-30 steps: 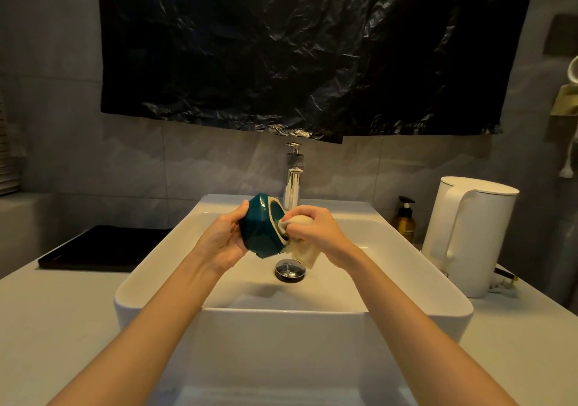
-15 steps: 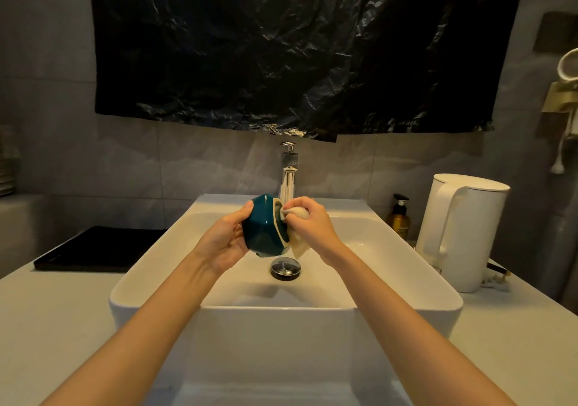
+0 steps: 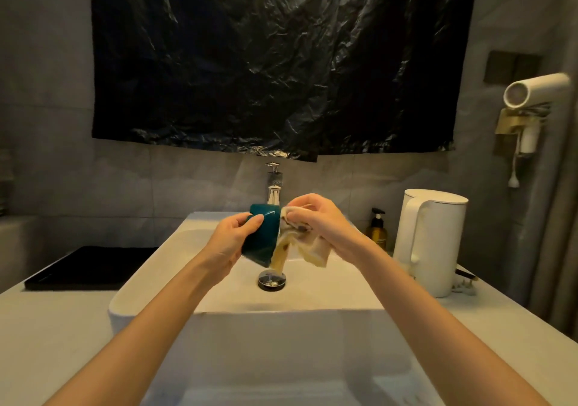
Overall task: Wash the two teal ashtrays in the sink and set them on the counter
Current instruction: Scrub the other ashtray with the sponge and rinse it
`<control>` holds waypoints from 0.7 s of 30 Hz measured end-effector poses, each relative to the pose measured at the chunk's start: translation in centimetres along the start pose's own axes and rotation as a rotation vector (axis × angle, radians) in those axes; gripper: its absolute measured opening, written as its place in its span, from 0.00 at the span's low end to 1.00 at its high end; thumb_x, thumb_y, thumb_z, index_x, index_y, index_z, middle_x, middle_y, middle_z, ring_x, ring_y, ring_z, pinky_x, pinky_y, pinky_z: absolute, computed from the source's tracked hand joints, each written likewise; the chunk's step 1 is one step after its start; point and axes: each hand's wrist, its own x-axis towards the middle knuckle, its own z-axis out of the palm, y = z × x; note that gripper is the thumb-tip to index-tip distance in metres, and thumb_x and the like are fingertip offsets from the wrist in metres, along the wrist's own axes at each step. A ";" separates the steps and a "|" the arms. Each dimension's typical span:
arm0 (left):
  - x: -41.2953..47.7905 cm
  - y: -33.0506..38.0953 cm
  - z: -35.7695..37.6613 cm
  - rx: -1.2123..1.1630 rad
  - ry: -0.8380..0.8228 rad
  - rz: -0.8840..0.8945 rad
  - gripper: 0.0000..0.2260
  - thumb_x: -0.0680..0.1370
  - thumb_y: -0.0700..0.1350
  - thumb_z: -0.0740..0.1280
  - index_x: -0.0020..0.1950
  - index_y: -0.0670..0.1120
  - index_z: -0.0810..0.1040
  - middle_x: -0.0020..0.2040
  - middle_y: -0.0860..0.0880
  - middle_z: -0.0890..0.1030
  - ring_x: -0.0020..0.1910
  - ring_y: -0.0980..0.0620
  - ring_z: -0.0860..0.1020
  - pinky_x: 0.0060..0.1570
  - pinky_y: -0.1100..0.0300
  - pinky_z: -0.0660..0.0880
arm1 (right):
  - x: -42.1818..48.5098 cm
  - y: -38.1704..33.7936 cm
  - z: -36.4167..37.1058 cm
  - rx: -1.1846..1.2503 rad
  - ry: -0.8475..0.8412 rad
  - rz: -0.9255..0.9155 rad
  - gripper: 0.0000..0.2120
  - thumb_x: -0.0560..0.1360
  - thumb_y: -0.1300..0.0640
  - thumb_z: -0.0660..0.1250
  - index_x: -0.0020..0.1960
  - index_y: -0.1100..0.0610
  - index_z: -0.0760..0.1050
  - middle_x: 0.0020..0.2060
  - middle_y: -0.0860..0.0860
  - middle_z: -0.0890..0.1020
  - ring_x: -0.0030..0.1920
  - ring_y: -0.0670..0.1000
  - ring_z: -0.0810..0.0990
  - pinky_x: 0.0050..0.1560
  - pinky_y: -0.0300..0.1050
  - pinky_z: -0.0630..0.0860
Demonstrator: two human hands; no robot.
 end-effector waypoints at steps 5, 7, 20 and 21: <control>-1.7 1.3 2.9 0.211 -0.064 0.098 0.03 0.79 0.44 0.62 0.51 0.50 0.75 0.49 0.49 0.79 0.48 0.52 0.77 0.40 0.65 0.73 | -3.0 -0.8 -5.3 -0.167 0.299 -0.114 0.11 0.75 0.55 0.69 0.55 0.53 0.73 0.47 0.48 0.77 0.47 0.48 0.77 0.39 0.35 0.75; -2.5 1.7 4.0 0.263 -0.092 0.124 0.05 0.79 0.44 0.62 0.54 0.47 0.75 0.50 0.48 0.79 0.49 0.52 0.77 0.40 0.66 0.73 | -4.6 -0.1 -7.9 -0.295 0.374 -0.122 0.10 0.74 0.55 0.70 0.53 0.52 0.73 0.46 0.46 0.76 0.45 0.46 0.76 0.38 0.36 0.74; -7.7 1.5 12.5 0.400 -0.330 0.185 0.10 0.80 0.47 0.62 0.59 0.46 0.74 0.52 0.47 0.79 0.51 0.52 0.77 0.42 0.66 0.74 | -15.7 14.1 -15.8 -0.763 0.224 0.541 0.05 0.72 0.58 0.68 0.42 0.48 0.74 0.47 0.50 0.81 0.47 0.51 0.78 0.51 0.50 0.79; -7.9 1.3 13.0 0.408 -0.341 0.181 0.11 0.80 0.47 0.62 0.60 0.46 0.74 0.53 0.46 0.79 0.52 0.51 0.77 0.43 0.65 0.74 | -16.5 14.8 -15.7 -0.758 0.188 0.570 0.05 0.72 0.57 0.68 0.43 0.48 0.75 0.47 0.50 0.81 0.47 0.51 0.79 0.51 0.50 0.79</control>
